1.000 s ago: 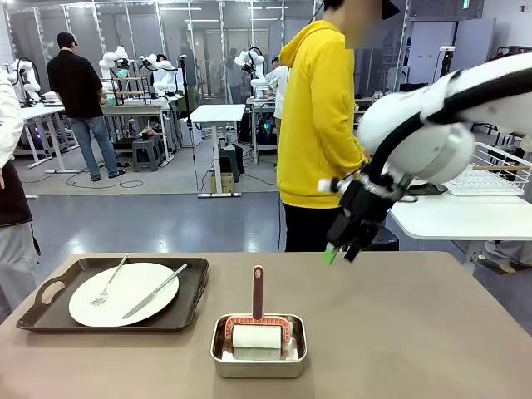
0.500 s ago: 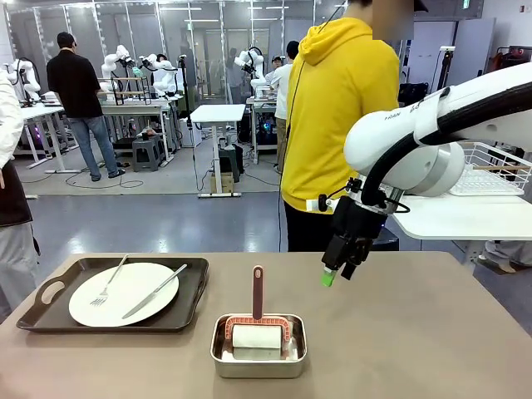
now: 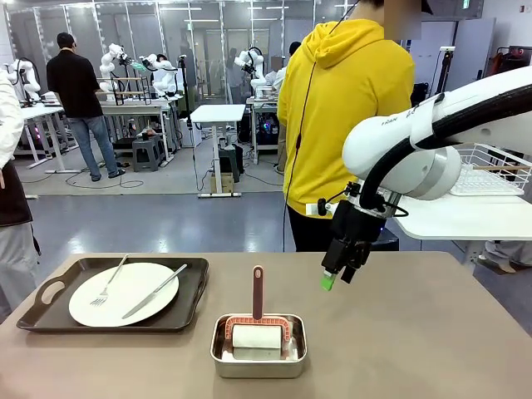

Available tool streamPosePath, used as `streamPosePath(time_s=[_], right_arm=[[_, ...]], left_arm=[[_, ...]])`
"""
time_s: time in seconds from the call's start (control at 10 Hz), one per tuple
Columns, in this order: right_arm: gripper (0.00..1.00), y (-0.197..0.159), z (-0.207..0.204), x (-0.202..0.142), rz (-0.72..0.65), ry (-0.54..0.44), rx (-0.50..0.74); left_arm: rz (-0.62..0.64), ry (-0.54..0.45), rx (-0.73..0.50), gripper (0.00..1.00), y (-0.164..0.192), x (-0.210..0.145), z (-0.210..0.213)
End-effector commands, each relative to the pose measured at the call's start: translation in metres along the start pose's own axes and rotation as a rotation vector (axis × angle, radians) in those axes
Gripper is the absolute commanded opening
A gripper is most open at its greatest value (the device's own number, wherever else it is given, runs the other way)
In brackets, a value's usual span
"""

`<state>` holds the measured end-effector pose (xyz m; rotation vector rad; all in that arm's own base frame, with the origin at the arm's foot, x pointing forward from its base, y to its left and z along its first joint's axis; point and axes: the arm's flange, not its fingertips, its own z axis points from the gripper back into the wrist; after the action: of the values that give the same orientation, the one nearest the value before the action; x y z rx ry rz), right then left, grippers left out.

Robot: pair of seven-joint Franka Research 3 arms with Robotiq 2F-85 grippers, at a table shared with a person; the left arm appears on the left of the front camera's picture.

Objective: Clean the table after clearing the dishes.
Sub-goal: When the left (or right) Handle tray is removed, use the left hand (or right hand) to clean the left (or right) side of the table with the Lint Roller.

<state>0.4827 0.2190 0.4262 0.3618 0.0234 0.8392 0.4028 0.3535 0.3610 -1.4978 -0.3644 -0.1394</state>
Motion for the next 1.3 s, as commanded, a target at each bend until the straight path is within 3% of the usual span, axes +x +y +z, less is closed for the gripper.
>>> streamPosePath(time_s=[0.0,0.3,0.7,1.2], right_arm=[[1.0,0.013,0.0,0.043,0.158,0.11,-0.107],[1.0,0.03,0.005,0.091,0.406,0.201,-0.083],[1.0,0.055,-0.02,0.139,0.556,0.324,-0.084],[1.0,0.092,-0.057,0.175,0.69,0.357,-0.039]], left_arm=[[-0.002,0.002,0.007,1.0,-0.002,-0.004,0.0],[-0.002,0.002,0.007,1.0,-0.002,-0.004,0.0],[-0.002,0.002,0.007,1.0,-0.002,-0.004,0.0],[-0.002,0.002,0.007,1.0,-0.002,-0.004,0.0]])
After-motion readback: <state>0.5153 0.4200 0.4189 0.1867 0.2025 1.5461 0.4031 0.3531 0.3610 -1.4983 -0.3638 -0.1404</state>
